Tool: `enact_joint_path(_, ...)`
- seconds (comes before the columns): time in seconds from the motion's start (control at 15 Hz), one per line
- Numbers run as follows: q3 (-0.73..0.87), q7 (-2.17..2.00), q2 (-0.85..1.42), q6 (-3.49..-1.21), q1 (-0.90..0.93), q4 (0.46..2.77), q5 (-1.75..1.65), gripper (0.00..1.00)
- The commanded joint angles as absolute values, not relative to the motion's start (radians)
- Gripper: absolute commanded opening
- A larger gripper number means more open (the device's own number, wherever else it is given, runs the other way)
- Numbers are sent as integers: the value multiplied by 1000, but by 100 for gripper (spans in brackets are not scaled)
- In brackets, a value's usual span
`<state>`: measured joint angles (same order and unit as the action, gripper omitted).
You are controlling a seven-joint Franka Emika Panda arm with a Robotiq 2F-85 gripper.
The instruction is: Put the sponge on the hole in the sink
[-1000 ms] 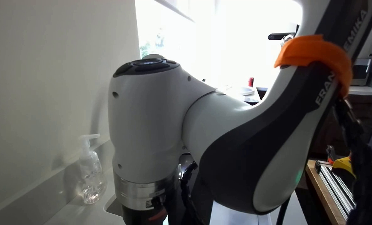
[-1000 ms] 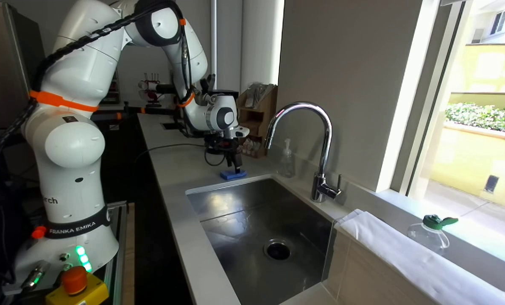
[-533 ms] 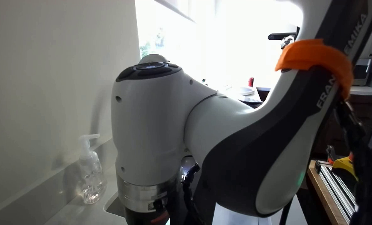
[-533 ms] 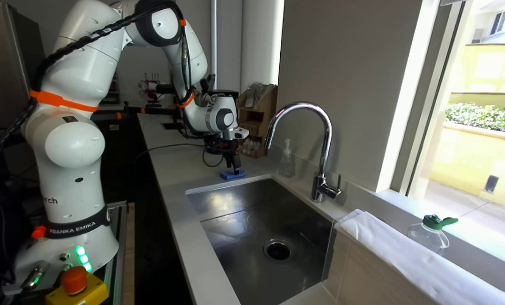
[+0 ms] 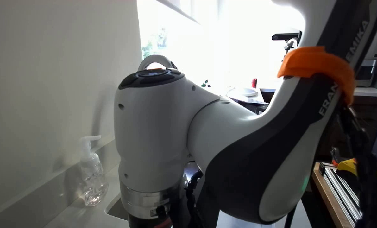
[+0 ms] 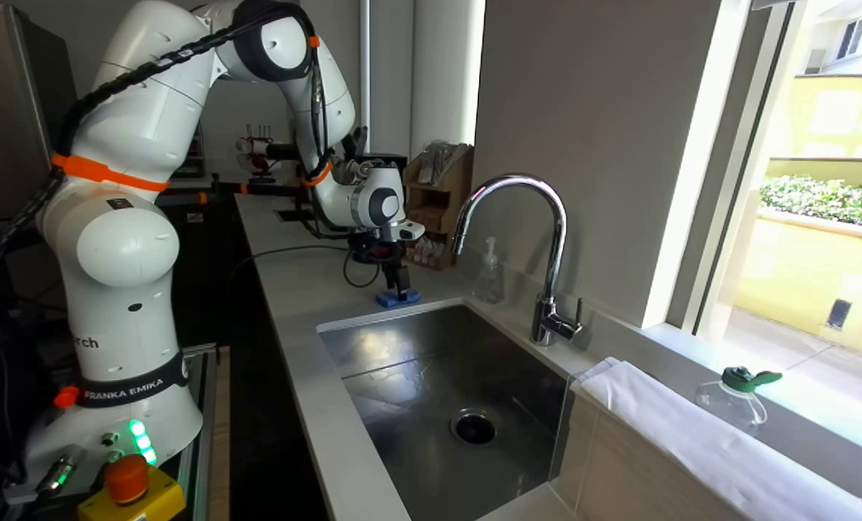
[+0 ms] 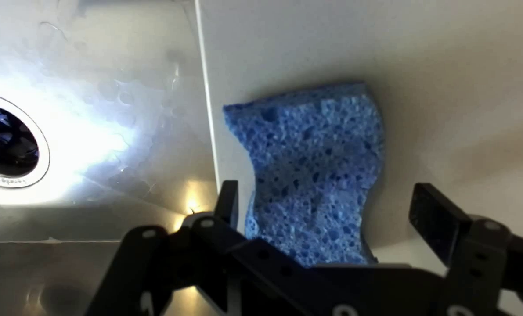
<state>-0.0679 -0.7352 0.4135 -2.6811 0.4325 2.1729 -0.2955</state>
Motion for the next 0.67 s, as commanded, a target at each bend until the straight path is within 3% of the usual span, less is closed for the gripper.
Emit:
enact_joint_path(0.0,-60,-748,427,-2716,447,2182,-270,100)
enact_joint_path(0.33,-60,-746,434,-2713,447,2178,-264,100)
enact_joint_path(0.4,-60,-745,435,-2713,448,2177,-263,96)
enact_joint_path(0.47,-60,-745,436,-2713,447,2177,-262,81)
enact_joint_path(0.53,-60,-744,437,-2713,447,2177,-261,72)
enact_joint_path(0.6,-60,-744,438,-2713,447,2177,-261,70)
